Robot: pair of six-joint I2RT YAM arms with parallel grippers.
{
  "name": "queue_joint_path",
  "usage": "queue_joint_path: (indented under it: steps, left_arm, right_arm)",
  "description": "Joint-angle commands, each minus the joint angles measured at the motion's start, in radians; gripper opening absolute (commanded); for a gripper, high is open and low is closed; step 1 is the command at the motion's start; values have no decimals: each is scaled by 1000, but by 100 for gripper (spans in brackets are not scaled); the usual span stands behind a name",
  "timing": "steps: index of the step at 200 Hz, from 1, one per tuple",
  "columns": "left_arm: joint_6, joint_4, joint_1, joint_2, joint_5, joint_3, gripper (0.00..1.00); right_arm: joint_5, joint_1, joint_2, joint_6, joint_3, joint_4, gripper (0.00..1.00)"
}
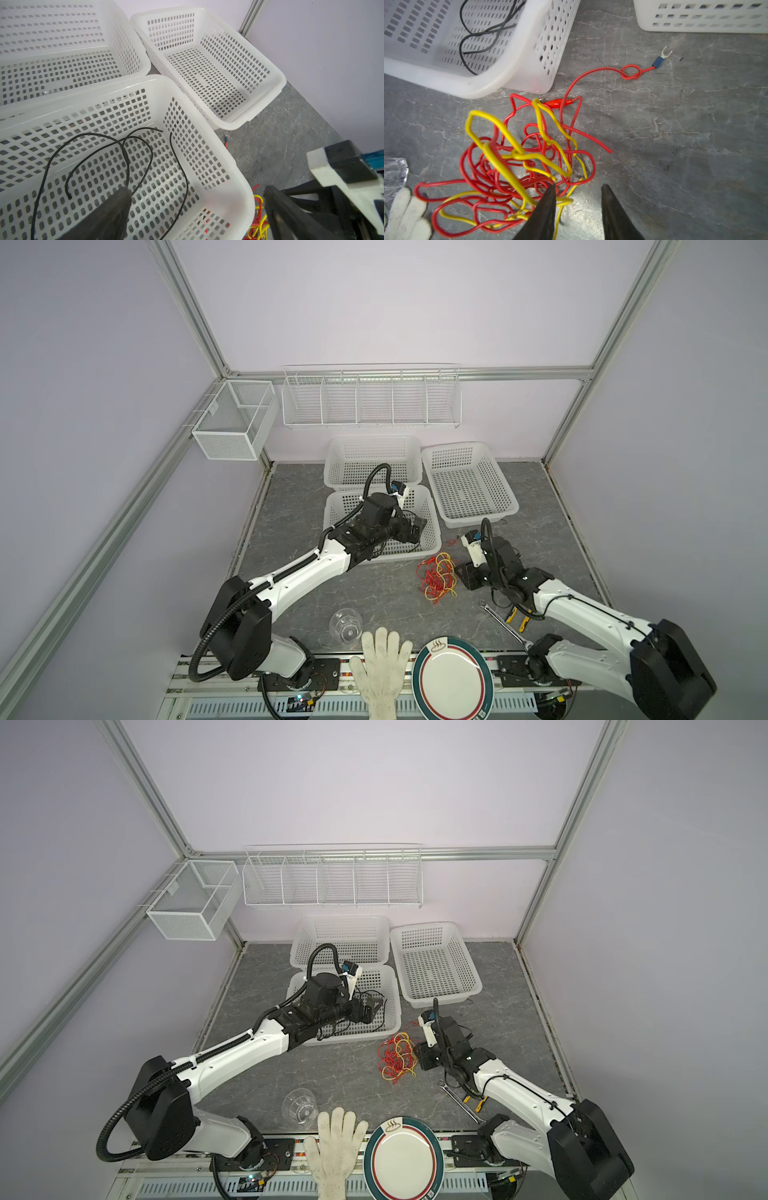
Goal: Untangle the cables
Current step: 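Lower the right gripper onto the red and yellow tangle and grasp the yellow wire, then lift the yellow wire with the right gripper toward the left gripper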
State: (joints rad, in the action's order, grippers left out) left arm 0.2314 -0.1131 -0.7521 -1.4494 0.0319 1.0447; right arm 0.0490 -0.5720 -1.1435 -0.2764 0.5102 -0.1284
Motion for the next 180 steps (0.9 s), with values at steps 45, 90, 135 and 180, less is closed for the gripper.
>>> queue_joint_path:
  steps: [45, 90, 135, 180]
  left_arm:
    - [-6, 11, 1, 25, 19, -15, 99]
    - [-9, 16, 0, 26, 23, -26, 99]
    - [-14, 27, 1, 32, 32, -42, 99]
    - [-10, 47, 0, 17, 54, -44, 99]
  right_arm:
    - [32, -7, -90, -10, -14, 241, 43]
    - [64, -9, -159, -1, 16, 245, 19]
    - [28, -25, -23, 19, 27, 134, 10]
    - [-49, -33, 184, 41, 82, -34, 8]
